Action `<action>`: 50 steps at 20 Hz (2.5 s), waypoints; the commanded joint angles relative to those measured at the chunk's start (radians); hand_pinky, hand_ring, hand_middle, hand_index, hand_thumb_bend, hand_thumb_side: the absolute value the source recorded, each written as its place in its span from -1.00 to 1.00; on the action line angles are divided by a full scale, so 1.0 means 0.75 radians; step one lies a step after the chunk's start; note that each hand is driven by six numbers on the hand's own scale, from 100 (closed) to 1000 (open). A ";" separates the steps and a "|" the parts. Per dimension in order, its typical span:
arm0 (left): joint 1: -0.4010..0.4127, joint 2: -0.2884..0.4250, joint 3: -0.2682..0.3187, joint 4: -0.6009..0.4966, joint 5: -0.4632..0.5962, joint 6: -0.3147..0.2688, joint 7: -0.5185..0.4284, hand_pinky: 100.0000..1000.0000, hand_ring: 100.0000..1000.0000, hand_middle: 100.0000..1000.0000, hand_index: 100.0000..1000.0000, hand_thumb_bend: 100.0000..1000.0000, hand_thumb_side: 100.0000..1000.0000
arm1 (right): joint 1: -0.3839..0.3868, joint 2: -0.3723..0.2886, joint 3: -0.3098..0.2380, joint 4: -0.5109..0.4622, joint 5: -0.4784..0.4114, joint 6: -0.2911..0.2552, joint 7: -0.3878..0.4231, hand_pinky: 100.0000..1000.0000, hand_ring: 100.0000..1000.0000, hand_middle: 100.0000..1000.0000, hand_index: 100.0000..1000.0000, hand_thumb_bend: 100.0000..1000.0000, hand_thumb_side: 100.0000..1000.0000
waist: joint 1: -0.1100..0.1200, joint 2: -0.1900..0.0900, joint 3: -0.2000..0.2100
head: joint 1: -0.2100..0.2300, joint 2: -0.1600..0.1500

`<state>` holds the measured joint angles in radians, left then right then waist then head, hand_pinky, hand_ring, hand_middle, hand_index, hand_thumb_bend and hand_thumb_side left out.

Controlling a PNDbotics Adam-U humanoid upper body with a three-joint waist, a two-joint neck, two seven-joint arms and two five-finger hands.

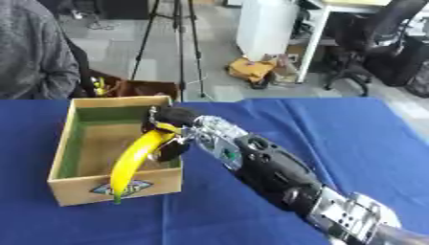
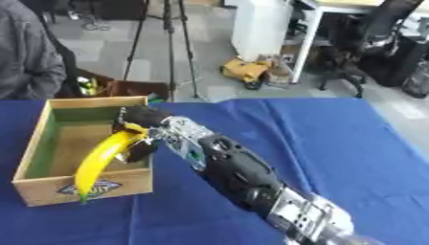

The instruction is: Pick up objects on the table and place them in the box.

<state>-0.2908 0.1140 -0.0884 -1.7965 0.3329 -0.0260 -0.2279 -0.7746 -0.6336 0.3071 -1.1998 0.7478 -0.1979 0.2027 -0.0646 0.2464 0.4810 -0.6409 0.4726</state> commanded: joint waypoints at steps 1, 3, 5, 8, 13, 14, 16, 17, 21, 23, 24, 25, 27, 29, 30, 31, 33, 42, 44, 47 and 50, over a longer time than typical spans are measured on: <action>-0.017 0.017 0.011 -0.028 0.000 0.002 -0.001 -0.07 0.34 0.18 0.08 -0.67 1.00 | -0.025 -0.051 -0.020 -0.028 0.043 0.053 0.011 -0.26 -0.28 -0.80 -0.80 -1.00 -0.32 | 0.007 -0.029 0.000 | 0.000 -0.016; -0.016 0.017 0.011 -0.027 0.000 0.002 -0.001 -0.07 0.33 0.18 0.08 -0.66 1.00 | -0.024 -0.052 -0.026 -0.033 0.054 0.082 0.012 -0.40 -0.39 -0.90 -0.84 -1.00 -0.20 | 0.008 -0.030 0.000 | -0.001 -0.016; -0.016 0.017 0.012 -0.026 0.000 0.003 -0.001 -0.07 0.33 0.18 0.08 -0.67 1.00 | -0.024 -0.051 -0.035 -0.035 0.043 0.116 0.005 -0.47 -0.45 -0.95 -0.86 -1.00 -0.06 | 0.008 -0.031 -0.002 | -0.001 -0.016; -0.015 0.017 0.013 -0.025 -0.001 0.003 -0.001 -0.07 0.33 0.18 0.08 -0.66 1.00 | -0.023 -0.053 -0.046 -0.050 -0.026 0.161 -0.003 -0.57 -0.52 -1.00 -0.89 -1.00 0.12 | 0.008 -0.033 -0.007 | -0.001 -0.015; -0.013 0.019 0.014 -0.023 -0.002 0.004 -0.002 -0.07 0.33 0.18 0.08 -0.66 1.00 | -0.027 -0.070 -0.068 -0.095 -0.193 0.232 0.005 -0.73 -0.68 -1.00 -0.93 -1.00 0.15 | 0.007 -0.040 -0.011 | -0.001 -0.013; -0.013 0.019 0.013 -0.023 -0.002 0.004 -0.002 -0.07 0.33 0.18 0.08 -0.66 1.00 | -0.031 -0.075 -0.069 -0.103 -0.204 0.244 0.001 -0.78 -0.72 -1.00 -0.94 -1.00 0.09 | 0.006 -0.041 -0.009 | -0.002 -0.013; -0.013 0.019 0.012 -0.023 -0.002 0.004 -0.004 -0.07 0.33 0.18 0.08 -0.66 1.00 | -0.038 -0.081 -0.062 -0.114 -0.184 0.260 -0.014 -0.82 -0.77 -1.00 -0.93 -1.00 -0.01 | 0.005 -0.043 -0.001 | -0.005 -0.013; -0.013 0.019 0.012 -0.023 -0.002 0.005 -0.005 -0.07 0.33 0.18 0.08 -0.66 1.00 | -0.041 -0.081 -0.056 -0.117 -0.155 0.263 -0.022 -0.84 -0.80 -1.00 -0.92 -1.00 -0.13 | 0.005 -0.044 0.003 | -0.006 -0.014; -0.016 0.017 0.011 -0.025 0.000 0.005 -0.007 -0.07 0.33 0.18 0.08 -0.66 1.00 | -0.039 -0.075 -0.035 -0.115 0.008 0.251 -0.041 -0.88 -0.84 -1.00 -0.90 -1.00 -0.24 | 0.002 -0.043 0.022 | -0.008 -0.019; -0.019 0.016 0.009 -0.026 0.002 0.006 -0.009 -0.07 0.33 0.17 0.08 -0.65 1.00 | -0.035 -0.069 -0.033 -0.099 0.064 0.245 -0.042 -0.90 -0.86 -1.00 -0.90 -1.00 -0.25 | -0.002 -0.042 0.032 | -0.009 -0.022; -0.020 0.015 0.008 -0.026 0.002 0.006 -0.011 -0.07 0.33 0.17 0.08 -0.65 1.00 | -0.032 -0.069 -0.035 -0.087 0.082 0.245 -0.041 -0.90 -0.87 -1.00 -0.90 -1.00 -0.26 | -0.004 -0.041 0.037 | -0.011 -0.026; -0.022 0.015 0.007 -0.027 0.002 0.007 -0.012 -0.07 0.33 0.17 0.08 -0.65 1.00 | -0.030 -0.071 -0.040 -0.070 0.094 0.248 -0.040 -0.92 -0.88 -1.00 -0.90 -1.00 -0.25 | -0.006 -0.041 0.042 | -0.012 -0.033; -0.024 0.014 0.006 -0.027 0.003 0.009 -0.014 -0.07 0.33 0.17 0.08 -0.65 1.00 | -0.030 -0.078 -0.051 -0.032 0.110 0.257 -0.036 -0.92 -0.88 -1.00 -0.90 -1.00 -0.26 | -0.010 -0.040 0.051 | -0.011 -0.051; -0.024 0.013 0.006 -0.027 0.003 0.010 -0.015 -0.07 0.33 0.17 0.08 -0.65 1.00 | -0.034 -0.086 -0.061 0.002 0.121 0.262 -0.033 -0.92 -0.89 -1.00 -0.90 -1.00 -0.28 | -0.013 -0.038 0.056 | -0.013 -0.068; -0.023 0.013 0.006 -0.027 0.003 0.012 -0.015 -0.07 0.33 0.17 0.08 -0.64 1.00 | -0.036 -0.090 -0.065 0.016 0.127 0.263 -0.031 -0.93 -0.90 -1.00 -0.90 -1.00 -0.32 | -0.015 -0.035 0.058 | -0.013 -0.076; -0.023 0.012 0.006 -0.026 0.001 0.013 -0.015 -0.07 0.33 0.17 0.08 -0.64 1.00 | -0.036 -0.093 -0.069 0.028 0.134 0.263 -0.029 -0.93 -0.90 -1.00 -0.90 -1.00 -0.31 | -0.017 -0.033 0.059 | -0.014 -0.082; -0.023 0.010 0.007 -0.026 -0.003 0.014 -0.016 -0.07 0.33 0.17 0.08 -0.64 1.00 | -0.032 -0.093 -0.071 0.048 0.144 0.260 -0.022 -0.92 -0.89 -1.00 -0.89 -1.00 -0.28 | -0.020 -0.026 0.061 | -0.017 -0.091; -0.024 0.004 0.008 -0.026 -0.011 0.016 -0.018 -0.07 0.33 0.18 0.08 -0.64 1.00 | -0.014 -0.073 -0.043 0.026 0.253 0.141 -0.044 0.29 0.42 0.23 0.35 -1.00 0.28 | -0.024 -0.010 0.052 | -0.025 -0.080; -0.024 0.003 0.008 -0.025 -0.011 0.017 -0.018 -0.07 0.33 0.18 0.08 -0.64 1.00 | -0.010 -0.073 -0.038 0.020 0.265 0.084 -0.012 0.60 0.67 0.58 0.60 -1.00 0.52 | -0.024 -0.010 0.050 | -0.026 -0.080; -0.023 0.003 0.010 -0.025 -0.012 0.016 -0.018 -0.07 0.33 0.18 0.08 -0.64 1.00 | -0.006 -0.072 -0.044 0.016 0.272 0.017 0.041 0.82 0.86 0.78 0.76 -1.00 0.70 | -0.025 -0.010 0.047 | -0.024 -0.080; -0.022 0.002 0.011 -0.025 -0.013 0.016 -0.017 -0.07 0.32 0.18 0.08 -0.64 1.00 | -0.003 -0.073 -0.052 0.013 0.263 -0.016 0.077 0.94 0.98 0.96 0.92 -1.00 0.84 | -0.026 -0.011 0.044 | -0.024 -0.080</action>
<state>-0.2978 0.1129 -0.0881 -1.7963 0.3239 -0.0134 -0.2406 -0.7645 -0.6649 0.2831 -1.1668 0.9427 -0.1971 0.2506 -0.0889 0.2535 0.5148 -0.6557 0.4191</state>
